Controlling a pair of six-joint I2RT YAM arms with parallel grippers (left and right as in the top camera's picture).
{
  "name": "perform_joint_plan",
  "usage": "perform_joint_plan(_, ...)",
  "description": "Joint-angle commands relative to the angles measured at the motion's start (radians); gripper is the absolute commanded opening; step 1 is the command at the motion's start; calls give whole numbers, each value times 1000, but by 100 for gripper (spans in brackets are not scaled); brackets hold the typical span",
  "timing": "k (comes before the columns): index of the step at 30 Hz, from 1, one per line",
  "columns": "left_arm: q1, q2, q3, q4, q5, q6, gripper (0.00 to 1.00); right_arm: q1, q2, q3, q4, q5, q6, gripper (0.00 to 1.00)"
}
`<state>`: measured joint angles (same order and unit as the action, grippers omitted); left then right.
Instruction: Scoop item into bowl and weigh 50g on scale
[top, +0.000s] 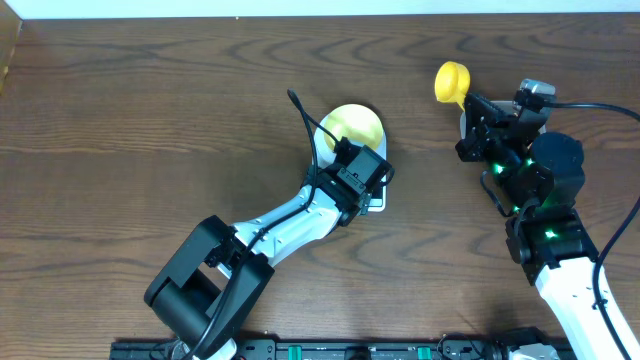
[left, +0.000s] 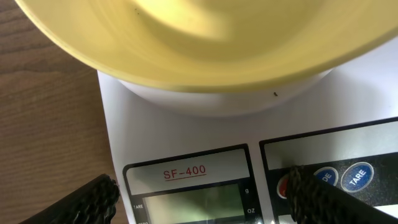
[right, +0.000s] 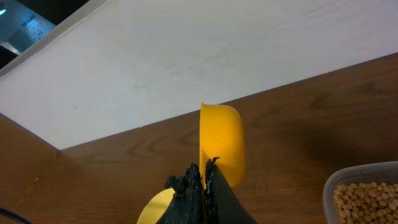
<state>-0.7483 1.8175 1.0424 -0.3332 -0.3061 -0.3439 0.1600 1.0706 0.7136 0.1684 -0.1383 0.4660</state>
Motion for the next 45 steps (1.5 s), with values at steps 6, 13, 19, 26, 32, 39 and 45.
perform_joint_plan(6,3,-24,-12,-48,-24,13,88,-11,-8,26,0,13,-4,1)
perform_joint_plan(13,3,-113,-12,-88,-24,13,89,-11,-8,26,3,13,-3,1)
perform_joint_plan(19,2,-209,-12,-106,-23,12,88,-11,-8,26,6,13,-9,1)
perform_joint_plan(26,1,-323,-12,-183,11,13,88,-11,-8,26,14,14,-29,1)
perform_joint_plan(32,4,-442,-12,-204,328,280,88,-11,-8,26,8,26,-58,1)
perform_joint_plan(39,51,-585,-12,-298,456,404,88,-11,-8,26,-35,35,-132,1)
perform_joint_plan(45,150,-659,-12,-364,456,468,88,-19,-8,26,-35,78,-134,1)
